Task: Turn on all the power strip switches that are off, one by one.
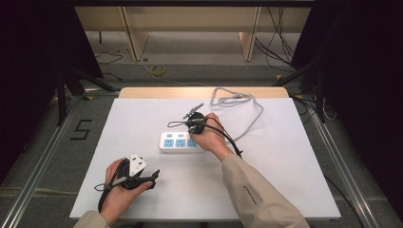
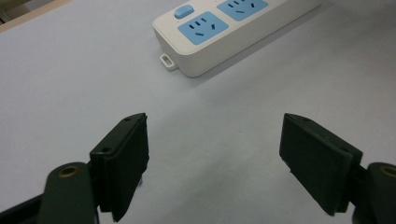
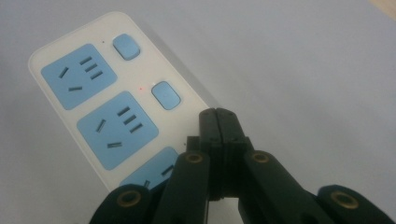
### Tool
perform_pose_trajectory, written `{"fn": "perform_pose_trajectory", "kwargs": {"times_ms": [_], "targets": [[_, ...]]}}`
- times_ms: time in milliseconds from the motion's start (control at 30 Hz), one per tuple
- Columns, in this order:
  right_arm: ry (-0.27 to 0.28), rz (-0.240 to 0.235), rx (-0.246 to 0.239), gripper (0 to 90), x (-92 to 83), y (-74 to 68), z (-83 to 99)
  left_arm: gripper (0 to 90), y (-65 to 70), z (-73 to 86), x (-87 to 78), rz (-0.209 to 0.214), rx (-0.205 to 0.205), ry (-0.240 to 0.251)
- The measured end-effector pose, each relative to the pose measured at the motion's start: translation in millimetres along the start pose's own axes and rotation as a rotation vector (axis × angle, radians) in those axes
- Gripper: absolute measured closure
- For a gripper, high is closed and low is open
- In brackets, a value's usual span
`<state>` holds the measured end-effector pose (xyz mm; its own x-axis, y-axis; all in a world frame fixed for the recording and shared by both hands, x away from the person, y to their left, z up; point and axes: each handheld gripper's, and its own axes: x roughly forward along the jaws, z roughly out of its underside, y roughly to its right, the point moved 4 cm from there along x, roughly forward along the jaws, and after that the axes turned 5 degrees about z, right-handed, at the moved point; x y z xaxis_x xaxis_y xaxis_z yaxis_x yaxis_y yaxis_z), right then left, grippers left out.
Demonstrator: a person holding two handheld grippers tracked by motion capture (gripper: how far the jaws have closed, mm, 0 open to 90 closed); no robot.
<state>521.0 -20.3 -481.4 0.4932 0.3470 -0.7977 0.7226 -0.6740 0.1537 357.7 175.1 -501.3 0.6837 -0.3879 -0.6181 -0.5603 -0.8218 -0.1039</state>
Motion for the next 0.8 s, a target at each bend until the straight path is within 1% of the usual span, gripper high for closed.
{"fn": "perform_pose_trajectory", "kwargs": {"times_ms": [67,167,300,433,533,567,667,733,767,800], "targets": [[-0.001,0.000,0.013,90.0,0.3,-0.3,0.5,23.9,0.2,0.0,0.2,-0.001,0.000,0.001],[-0.002,-0.002,0.018,90.0,0.6,0.2,0.9,23.8,0.3,-0.1,0.1,-0.001,0.000,0.001],[-0.005,0.004,0.014,90.0,1.2,-0.5,0.8,23.8,0.5,0.0,0.2,-0.001,0.000,0.001],[-0.014,0.002,0.033,90.0,1.8,-0.7,1.4,23.8,0.7,0.1,0.0,-0.001,0.004,-0.001],[-0.014,0.000,0.030,90.0,1.4,-0.6,1.5,23.8,0.6,-0.1,-0.1,0.000,0.008,-0.001],[-0.014,0.000,0.029,90.0,1.2,-0.5,1.6,23.8,0.7,-0.1,-0.1,-0.001,0.002,0.004],[-0.011,0.004,0.025,90.0,1.1,-1.3,1.5,23.8,-0.3,0.4,0.0,-0.001,-0.002,-0.001],[-0.013,0.001,0.030,90.0,0.9,-0.8,1.5,23.8,-0.4,0.4,0.0,-0.001,-0.002,-0.001],[-0.002,-0.002,0.037,90.0,0.3,0.0,0.9,23.8,-0.1,0.3,0.0,-0.001,-0.002,0.001],[-0.007,0.000,0.034,90.0,0.1,0.6,0.9,23.8,0.1,0.3,0.0,0.000,-0.001,0.002]]}}
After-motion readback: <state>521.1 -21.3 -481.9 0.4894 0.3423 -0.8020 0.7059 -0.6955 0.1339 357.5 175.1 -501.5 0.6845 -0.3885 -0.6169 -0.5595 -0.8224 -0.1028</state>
